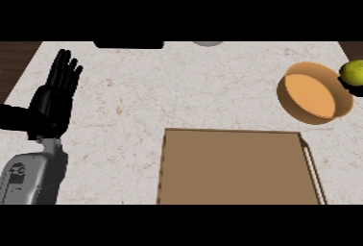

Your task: Pick the pear from the tray and place it in the pot

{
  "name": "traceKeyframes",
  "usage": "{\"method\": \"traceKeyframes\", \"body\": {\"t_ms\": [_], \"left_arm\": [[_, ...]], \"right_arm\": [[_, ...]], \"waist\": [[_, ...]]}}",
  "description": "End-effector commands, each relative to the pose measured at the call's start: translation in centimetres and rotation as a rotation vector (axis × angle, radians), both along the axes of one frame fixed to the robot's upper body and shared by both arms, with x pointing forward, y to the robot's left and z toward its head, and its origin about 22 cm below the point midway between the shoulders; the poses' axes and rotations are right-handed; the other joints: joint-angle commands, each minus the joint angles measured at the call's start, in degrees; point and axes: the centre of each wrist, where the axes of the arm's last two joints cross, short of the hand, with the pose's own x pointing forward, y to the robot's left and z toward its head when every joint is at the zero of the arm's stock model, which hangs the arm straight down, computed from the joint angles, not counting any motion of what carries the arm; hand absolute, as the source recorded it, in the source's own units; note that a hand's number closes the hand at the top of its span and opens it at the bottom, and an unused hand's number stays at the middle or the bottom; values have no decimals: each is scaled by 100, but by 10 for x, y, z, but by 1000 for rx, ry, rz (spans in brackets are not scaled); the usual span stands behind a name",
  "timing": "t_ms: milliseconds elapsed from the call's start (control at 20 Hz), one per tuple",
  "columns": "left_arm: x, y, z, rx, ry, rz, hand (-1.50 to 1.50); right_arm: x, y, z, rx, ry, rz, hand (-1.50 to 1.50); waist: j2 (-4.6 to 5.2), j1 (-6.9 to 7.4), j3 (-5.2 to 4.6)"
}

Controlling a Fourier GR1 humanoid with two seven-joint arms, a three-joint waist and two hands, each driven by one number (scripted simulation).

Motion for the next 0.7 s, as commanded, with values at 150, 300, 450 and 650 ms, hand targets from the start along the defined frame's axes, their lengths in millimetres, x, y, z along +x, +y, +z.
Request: {"method": "traceKeyframes", "body": {"t_ms": [150,300,450,650], "left_arm": [[4,7,-2,-20,7,-8,0],[3,2,-6,-14,4,-3,0],[9,-7,11,-6,-8,14,0],[4,-2,-8,-6,-11,10,0]], "right_arm": [[5,-25,-32,211,252,11,-150],[22,-10,-41,222,289,99,-150],[29,-14,-27,226,271,173,-150],[34,4,-35,322,148,274,-150]], "waist": [[28,9,3],[30,58,5],[25,54,7],[-15,-49,-1]]}}
